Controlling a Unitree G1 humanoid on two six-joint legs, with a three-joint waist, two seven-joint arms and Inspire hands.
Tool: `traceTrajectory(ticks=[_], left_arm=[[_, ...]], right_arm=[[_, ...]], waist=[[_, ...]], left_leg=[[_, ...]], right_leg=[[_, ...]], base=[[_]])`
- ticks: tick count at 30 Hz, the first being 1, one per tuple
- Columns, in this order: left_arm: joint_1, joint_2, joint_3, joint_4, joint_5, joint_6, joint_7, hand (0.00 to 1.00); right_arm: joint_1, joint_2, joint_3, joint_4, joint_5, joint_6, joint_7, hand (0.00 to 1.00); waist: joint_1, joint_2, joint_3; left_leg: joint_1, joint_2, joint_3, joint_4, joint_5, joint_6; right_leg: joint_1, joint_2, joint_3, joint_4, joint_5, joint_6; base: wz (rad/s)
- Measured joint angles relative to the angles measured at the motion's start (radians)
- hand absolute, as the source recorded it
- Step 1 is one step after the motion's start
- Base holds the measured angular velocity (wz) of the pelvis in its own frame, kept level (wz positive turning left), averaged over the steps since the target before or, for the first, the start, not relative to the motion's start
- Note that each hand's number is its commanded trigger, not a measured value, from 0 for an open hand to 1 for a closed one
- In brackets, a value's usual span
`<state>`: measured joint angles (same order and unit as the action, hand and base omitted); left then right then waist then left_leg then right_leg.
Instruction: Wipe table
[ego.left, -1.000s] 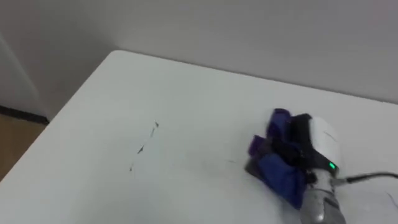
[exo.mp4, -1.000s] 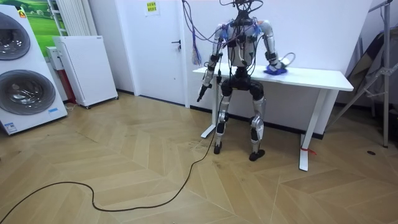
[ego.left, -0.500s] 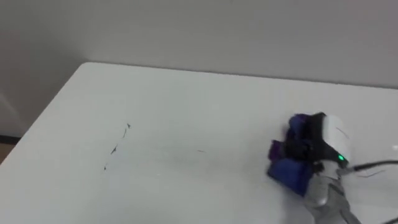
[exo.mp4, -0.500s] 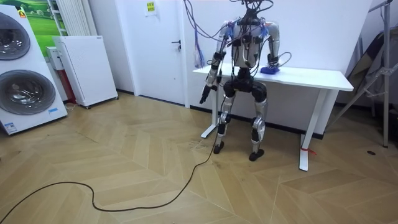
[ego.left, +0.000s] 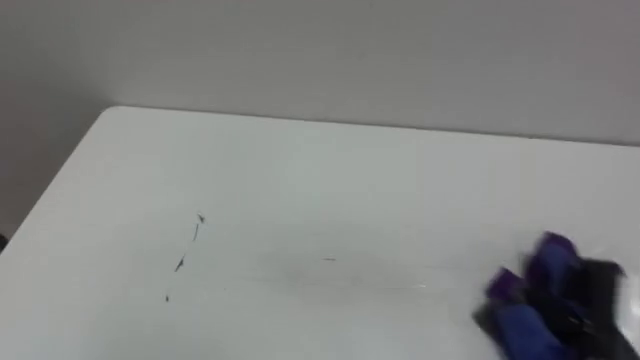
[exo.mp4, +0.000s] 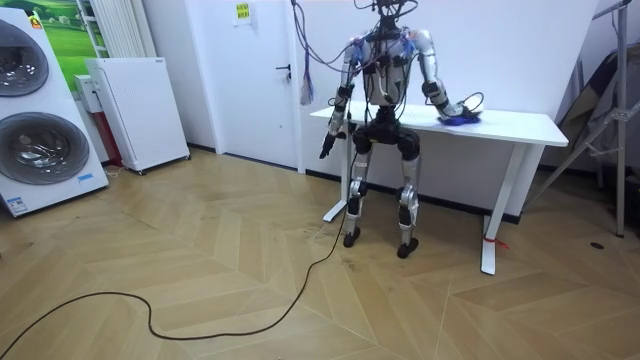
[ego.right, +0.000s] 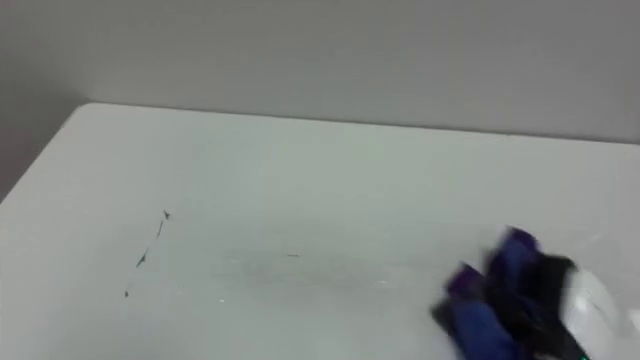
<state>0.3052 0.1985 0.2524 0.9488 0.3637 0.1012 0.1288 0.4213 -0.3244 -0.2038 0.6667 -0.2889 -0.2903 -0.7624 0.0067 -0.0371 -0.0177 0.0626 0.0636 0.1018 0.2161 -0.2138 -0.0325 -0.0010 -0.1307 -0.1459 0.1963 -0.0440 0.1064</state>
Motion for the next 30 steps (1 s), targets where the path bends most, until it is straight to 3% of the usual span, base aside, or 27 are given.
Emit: traceTrajectory(ticks=[3, 6, 9, 11, 12, 14, 15, 16, 17, 18, 21, 24, 25, 26, 30], left_arm=[[0.02, 0.01, -0.003, 0.002, -0.023, 0.0, 0.001, 0.0], [0.035, 0.011, -0.045, 0.002, -0.064, 0.003, -0.003, 0.0], [0.027, 0.01, -0.121, 0.021, -0.101, 0.008, -0.003, 0.0], [0.001, 0.001, -0.175, 0.044, -0.119, 0.023, -0.004, 0.0], [-0.012, -0.001, -0.181, 0.054, -0.123, 0.027, -0.004, 0.0], [-0.051, -0.012, -0.21, 0.064, -0.141, 0.041, -0.003, 0.0], [-0.056, -0.015, -0.223, 0.065, -0.146, 0.044, -0.004, 0.0], [-0.059, -0.026, -0.235, 0.064, -0.156, 0.044, -0.009, 0.0], [-0.059, -0.035, -0.235, 0.05, -0.157, 0.042, -0.021, 0.0], [-0.058, -0.035, -0.235, 0.043, -0.157, 0.042, -0.027, 0.0], [-0.011, -0.034, -0.214, 0.007, -0.156, 0.049, -0.031, 0.0], [0.063, -0.031, -0.157, -0.01, -0.157, 0.067, -0.052, 0.0], [0.078, -0.025, -0.134, -0.008, -0.157, 0.07, -0.06, 0.0], [0.091, -0.025, -0.111, -0.006, -0.156, 0.069, -0.061, 0.0], [0.122, -0.026, -0.063, -0.005, -0.114, 0.067, -0.072, 0.0]], right_arm=[[0.03, -0.044, -0.065, 0.105, 0.028, 0.001, 0.0, 1.0], [0.014, -0.044, -0.069, 0.105, 0.007, 0.031, 0.0, 1.0], [-0.057, -0.028, -0.056, 0.077, -0.035, 0.117, 0.0, 1.0], [-0.102, 0.015, -0.019, -0.02, -0.079, 0.222, 0.002, 1.0], [-0.109, 0.026, 0.003, -0.053, -0.098, 0.246, 0.007, 1.0], [-0.186, 0.077, 0.121, -0.157, -0.192, 0.295, 0.064, 1.0], [-0.223, 0.09, 0.156, -0.171, -0.224, 0.306, 0.087, 1.0], [-0.294, 0.113, 0.224, -0.2, -0.286, 0.318, 0.143, 1.0], [-0.36, 0.123, 0.295, -0.217, -0.339, 0.322, 0.192, 1.0], [-0.387, 0.129, 0.324, -0.218, -0.361, 0.323, 0.212, 1.0], [-0.446, 0.134, 0.393, -0.219, -0.398, 0.319, 0.287, 1.0], [-0.435, 0.115, 0.352, -0.207, -0.365, 0.281, 0.287, 1.0], [-0.435, 0.111, 0.333, -0.186, -0.353, 0.259, 0.282, 1.0], [-0.429, 0.111, 0.319, -0.14, -0.346, 0.229, 0.26, 1.0], [-0.306, 0.086, 0.199, -0.05, -0.331, 0.155, 0.152, 1.0]], waist=[[-0.016, 0.001, -0.0014], [-0.012, 0.001, -0.0015], [0.012, 0.004, -0.0005], [0.058, 0.014, 0.0028], [0.063, 0.017, 0.003], [0.083, 0.024, 0.0054], [0.087, 0.029, 0.0077], [0.114, 0.038, 0.0171], [0.145, 0.061, 0.0225], [0.154, 0.069, 0.0245], [0.167, 0.082, 0.0185], [0.158, 0.078, 0.0222], [0.151, 0.062, 0.0328], [0.146, 0.055, 0.0341], [0.122, 0.04, 0.0202]], left_leg=[[0.007, 0.001, 0.009, 0.003, -0.007, 0.01], [0.026, 0.002, 0.014, 0.003, -0.007, 0.004], [0.048, 0.013, 0.047, 0.0, -0.013, 0.004], [0.061, 0.02, 0.049, 0.001, -0.022, 0.007], [0.06, 0.026, 0.048, 0.001, -0.022, 0.006], [0.051, 0.045, 0.049, 0.011, -0.022, -0.004], [0.049, 0.042, 0.049, 0.016, -0.023, -0.009], [0.045, 0.043, 0.04, 0.021, -0.021, -0.017], [0.043, 0.043, 0.021, 0.017, -0.015, -0.025], [0.042, 0.043, 0.012, 0.012, -0.011, -0.03], [0.036, 0.034, -0.053, -0.034, 0.024, -0.036], [0.042, 0.027, -0.067, -0.05, 0.042, -0.037], [0.037, 0.027, -0.068, -0.05, 0.049, -0.037], [0.04, 0.028, -0.075, -0.05, 0.051, -0.037], [0.074, 0.015, -0.08, -0.049, 0.038, -0.027]], right_leg=[[0.005, 0.011, 0.001, 0.006, 0.0, 0.0], [0.02, 0.015, -0.004, -0.005, 0.006, -0.008], [0.025, 0.031, -0.002, -0.013, 0.018, -0.027], [0.018, 0.054, 0.0, -0.012, 0.026, -0.041], [0.018, 0.06, 0.0, -0.008, 0.024, -0.044], [0.013, 0.077, 0.012, 0.05, -0.037, -0.067], [0.01, 0.082, 0.022, 0.058, -0.048, -0.065], [-0.006, 0.091, 0.029, 0.057, -0.07, -0.062], [-0.015, 0.103, 0.037, 0.058, -0.075, -0.07], [-0.017, 0.105, 0.032, 0.057, -0.077, -0.075], [-0.008, 0.104, 0.005, 0.041, -0.089, -0.089], [0.012, 0.095, -0.026, 0.04, -0.092, -0.104], [0.022, 0.093, -0.044, 0.024, -0.087, -0.106], [0.036, 0.094, -0.053, -0.003, -0.079, -0.104], [0.104, 0.086, -0.047, -0.027, -0.089, -0.077]], base=[[-0.11], [-0.15], [-0.43], [-0.66], [-0.32], [-0.03], [-0.06], [-0.22], [-0.22], [0.16], [0.73], [0.45], [0.38], [0.36], [0.32]])
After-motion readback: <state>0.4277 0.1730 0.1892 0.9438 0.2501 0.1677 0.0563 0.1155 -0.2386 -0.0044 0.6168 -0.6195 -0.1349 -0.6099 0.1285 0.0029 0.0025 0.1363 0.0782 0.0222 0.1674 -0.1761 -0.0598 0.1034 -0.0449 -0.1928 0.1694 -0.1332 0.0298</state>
